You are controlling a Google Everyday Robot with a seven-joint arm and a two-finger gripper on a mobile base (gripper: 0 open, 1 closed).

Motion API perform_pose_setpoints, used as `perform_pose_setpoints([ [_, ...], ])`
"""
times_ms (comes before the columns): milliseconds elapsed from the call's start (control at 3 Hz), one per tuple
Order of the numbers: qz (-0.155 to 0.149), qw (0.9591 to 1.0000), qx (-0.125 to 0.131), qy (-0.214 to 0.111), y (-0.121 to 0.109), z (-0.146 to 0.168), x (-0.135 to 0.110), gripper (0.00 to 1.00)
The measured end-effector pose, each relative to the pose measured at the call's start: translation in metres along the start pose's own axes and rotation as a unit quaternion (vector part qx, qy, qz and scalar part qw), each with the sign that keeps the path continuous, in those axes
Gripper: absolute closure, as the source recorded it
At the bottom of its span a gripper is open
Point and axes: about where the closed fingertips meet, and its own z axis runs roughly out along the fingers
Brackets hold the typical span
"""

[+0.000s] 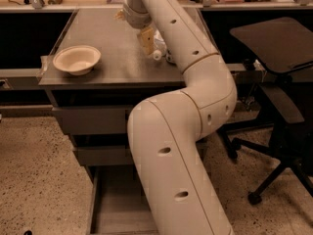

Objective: Place blue plastic bottle into bottom drawer

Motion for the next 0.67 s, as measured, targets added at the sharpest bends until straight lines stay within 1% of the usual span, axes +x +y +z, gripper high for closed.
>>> perform_pose_setpoints([
  [333, -0.021, 0.9997, 0.004, -0.011, 0.0095, -0.0176, 0.0051, 0.0],
  [667, -0.031, 0.9993, 0.007, -0.019, 0.0172, -0.0205, 0.0098, 0.0],
])
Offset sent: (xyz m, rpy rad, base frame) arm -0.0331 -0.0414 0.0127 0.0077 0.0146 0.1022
